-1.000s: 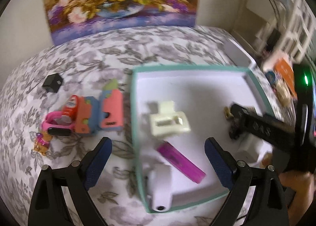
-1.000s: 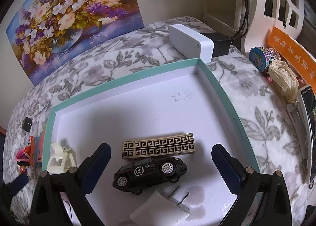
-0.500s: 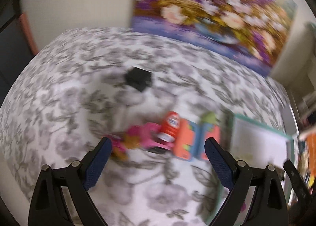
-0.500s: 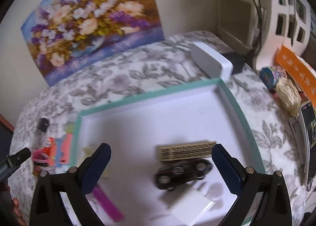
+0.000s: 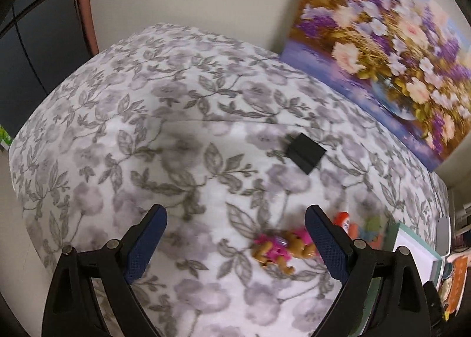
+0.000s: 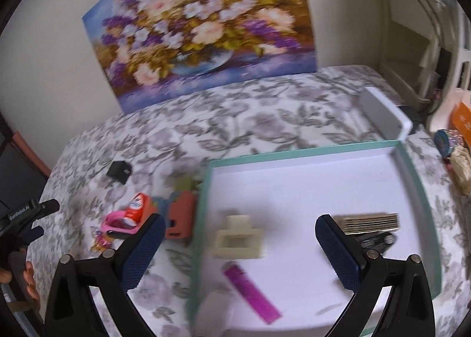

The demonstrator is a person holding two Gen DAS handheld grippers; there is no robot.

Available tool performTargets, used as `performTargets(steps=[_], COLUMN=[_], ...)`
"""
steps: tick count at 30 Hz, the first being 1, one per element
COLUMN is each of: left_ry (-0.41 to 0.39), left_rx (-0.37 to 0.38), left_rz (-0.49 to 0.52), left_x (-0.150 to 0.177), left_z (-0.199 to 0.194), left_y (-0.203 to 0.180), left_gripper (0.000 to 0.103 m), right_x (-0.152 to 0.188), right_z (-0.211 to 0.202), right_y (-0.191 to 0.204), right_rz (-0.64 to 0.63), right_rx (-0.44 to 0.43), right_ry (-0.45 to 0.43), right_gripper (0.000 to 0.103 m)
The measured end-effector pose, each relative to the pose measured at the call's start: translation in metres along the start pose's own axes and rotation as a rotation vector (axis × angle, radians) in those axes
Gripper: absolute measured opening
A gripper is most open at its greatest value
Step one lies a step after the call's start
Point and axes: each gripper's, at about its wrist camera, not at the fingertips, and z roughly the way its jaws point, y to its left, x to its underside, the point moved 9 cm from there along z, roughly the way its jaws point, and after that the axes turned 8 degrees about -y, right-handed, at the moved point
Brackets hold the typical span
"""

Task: Organize rigid objects
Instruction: 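Move both tools out of the tray back toward the remaining items, then lower the left tool over the pink toy dog figure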

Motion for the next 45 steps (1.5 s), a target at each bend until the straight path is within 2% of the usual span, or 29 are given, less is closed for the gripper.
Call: performTargets(steps=[8,13,17,23,27,33,36,40,45], left_ry=[0.074,0.133,0.162,0.208,0.227,0.245,0.25,0.265,0.27], left_rx=[-0.029,0.009,0.022,0.072,0.096,0.121,0.126,0.143,0.148], left_rz=[-0.009,-0.017,0.024,0.028,0.048,0.086,0.112,0.131,0.179], left_x=[0.007,0.018,0.026,0.037,0.043,0.049,0.053,0.059,0.066], left_z=[0.024,0.036,0.042,0.051,0.054,0.057,0.06,0.06,0.06], left_y=[0.023,0.017,0.008,-0.006,-0.014,-0.023,-0.026,-0.032,-0.041], left_gripper=[0.095,0.095,0.095,0.095,0.095,0.095,0.095,0.095,0.095], right_x=[0.017,0.029,0.032,0.025,0.026,0.027,0.029,0.029,0.026], right_z=[0.025,0.039,0.047,0.059,0.068,0.078,0.081,0.078,0.071], right_y=[0.06,0.095,0.112,0.108,0.099,0.1,0.105,0.099,0.098], right_rz=[-0.064,-0.094,-0.102,-0.013,0.006,0.112,0.111,0.069,0.063], right_rx=[-0.047,-0.079,-0.093,-0.077,-0.003,-0.007,-0.024,0.027,0.016], right_ry=[0.062,0.104,0.123,0.164,0.223,0.285,0.297,0.3,0.296], right_gripper=[0.103,0.103,0.103,0.103,0.103,0.103,0.103,0.103,0.103])
